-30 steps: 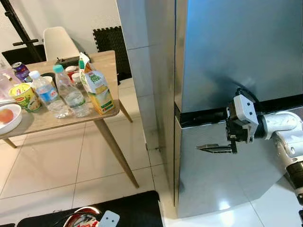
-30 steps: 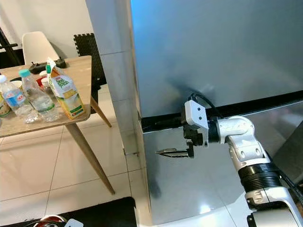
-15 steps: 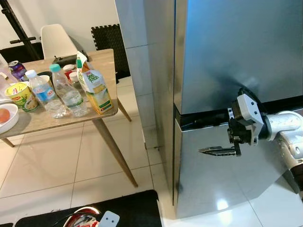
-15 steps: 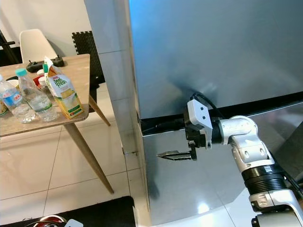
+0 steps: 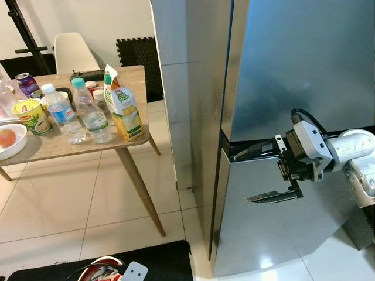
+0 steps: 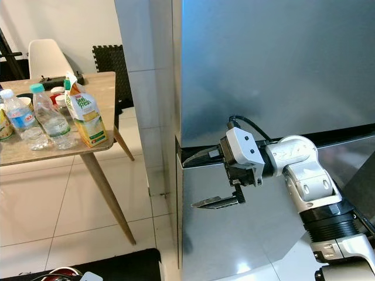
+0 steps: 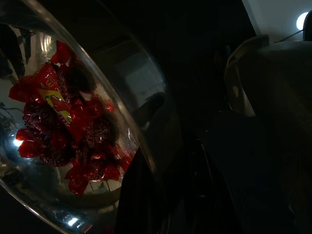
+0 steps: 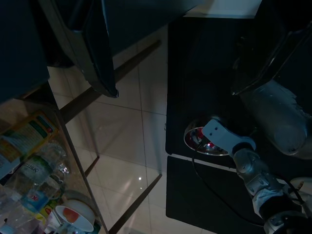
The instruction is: Restocking fridge
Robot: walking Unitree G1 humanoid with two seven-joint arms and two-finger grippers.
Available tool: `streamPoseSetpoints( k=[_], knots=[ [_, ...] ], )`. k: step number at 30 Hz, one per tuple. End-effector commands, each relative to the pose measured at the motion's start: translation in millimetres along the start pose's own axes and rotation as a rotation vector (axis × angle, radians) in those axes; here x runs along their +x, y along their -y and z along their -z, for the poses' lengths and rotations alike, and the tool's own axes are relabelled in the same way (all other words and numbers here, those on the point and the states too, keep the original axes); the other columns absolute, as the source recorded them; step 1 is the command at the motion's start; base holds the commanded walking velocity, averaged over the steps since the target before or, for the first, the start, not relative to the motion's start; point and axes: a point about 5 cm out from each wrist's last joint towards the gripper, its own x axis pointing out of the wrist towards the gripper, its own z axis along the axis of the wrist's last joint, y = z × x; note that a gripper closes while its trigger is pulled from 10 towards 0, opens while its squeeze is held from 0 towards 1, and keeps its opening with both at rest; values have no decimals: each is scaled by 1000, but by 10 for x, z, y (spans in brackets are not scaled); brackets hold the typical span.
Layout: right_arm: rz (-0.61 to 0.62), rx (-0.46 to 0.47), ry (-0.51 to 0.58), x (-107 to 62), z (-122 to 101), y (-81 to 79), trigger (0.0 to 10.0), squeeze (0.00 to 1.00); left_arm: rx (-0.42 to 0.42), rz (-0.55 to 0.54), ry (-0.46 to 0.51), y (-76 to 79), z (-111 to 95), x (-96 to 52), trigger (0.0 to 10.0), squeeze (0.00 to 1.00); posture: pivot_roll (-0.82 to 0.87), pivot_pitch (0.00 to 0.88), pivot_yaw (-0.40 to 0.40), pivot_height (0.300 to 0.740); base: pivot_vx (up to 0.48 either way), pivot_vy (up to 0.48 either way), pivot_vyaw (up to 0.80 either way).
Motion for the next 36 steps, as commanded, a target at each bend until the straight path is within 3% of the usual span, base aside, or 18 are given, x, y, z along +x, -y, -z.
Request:
streamPoseSetpoints(
  k=[1,10,16,19,36],
  knots=[
    [0,-9,8,-19,-35,-10,10000,0,5,-15,2,-23,-3,-1,10000,0,-94,0,11,740,0,0,0],
    [31,-3,-100,-68,45,8,10000,0,1,-12,0,-13,5,-1,10000,0,-94,0,11,740,0,0,0],
    [79,12,-327,-279,160,14,10000,0,0,-12,1,-14,4,-1,10000,0,-96,0,10,740,0,0,0],
    [99,17,-386,-331,184,14,10000,0,1,-12,1,-16,3,-1,10000,0,-96,0,10,740,0,0,0],
    [115,3,-476,-311,205,22,10000,0,-2,-8,12,1,-45,4,10000,0,-96,0,10,740,0,0,0]
  ],
)
